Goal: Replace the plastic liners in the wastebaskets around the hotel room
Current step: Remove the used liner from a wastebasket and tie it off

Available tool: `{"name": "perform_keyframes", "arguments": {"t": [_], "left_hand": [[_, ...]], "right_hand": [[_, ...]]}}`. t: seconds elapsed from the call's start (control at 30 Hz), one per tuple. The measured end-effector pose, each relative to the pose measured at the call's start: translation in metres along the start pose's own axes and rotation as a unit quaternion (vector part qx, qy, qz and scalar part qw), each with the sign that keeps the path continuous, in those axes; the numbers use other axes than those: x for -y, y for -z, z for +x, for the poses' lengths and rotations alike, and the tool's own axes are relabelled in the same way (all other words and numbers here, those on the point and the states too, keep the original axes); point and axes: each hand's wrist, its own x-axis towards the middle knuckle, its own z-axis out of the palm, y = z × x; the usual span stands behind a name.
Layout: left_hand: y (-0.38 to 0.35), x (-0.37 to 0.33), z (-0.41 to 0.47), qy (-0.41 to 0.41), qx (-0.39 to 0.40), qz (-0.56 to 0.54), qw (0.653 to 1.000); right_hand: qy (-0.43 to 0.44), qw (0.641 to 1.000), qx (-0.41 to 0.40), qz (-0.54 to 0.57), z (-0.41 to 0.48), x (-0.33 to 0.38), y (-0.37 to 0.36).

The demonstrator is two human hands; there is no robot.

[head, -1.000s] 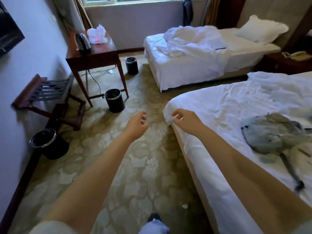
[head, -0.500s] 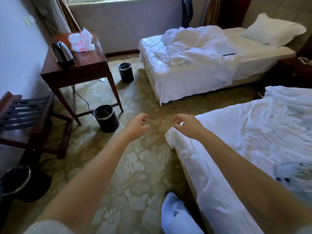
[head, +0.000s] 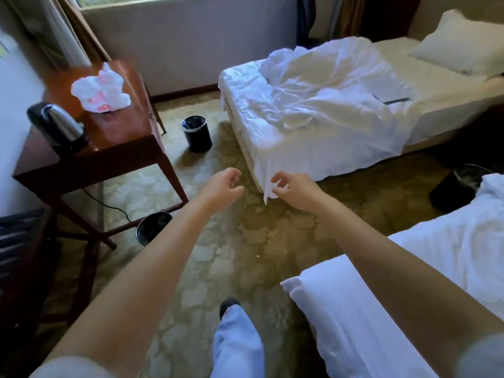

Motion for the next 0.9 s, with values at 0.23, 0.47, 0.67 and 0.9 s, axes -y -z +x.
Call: {"name": "perform_keyframes", "arguments": {"t": [0.23,0.47,0.67,0.9], "left_hand": [[0.004,-0.002,0.199,-0.051,0.047,-0.069,0.995],[-0.055,-0.086,0.335,-0.149,0.198,-0.085,0.965],[-0.12,-0.167,0.445,-0.209,0.247,-0.087,0.942],[-0.187,-0.312,0.558,-0.308,0.292,-0.04,0.905]], "right_hand": [[-0.079,0.994,-0.059,-0.04,0.141,-0.016,0.033],[-0.244,0.952,-0.183,-0.003,0.188,-0.089,0.108],[-0.326,0.918,-0.225,0.029,0.211,-0.177,0.168],[-0.353,0.885,-0.299,0.058,0.256,-0.285,0.285]]}}
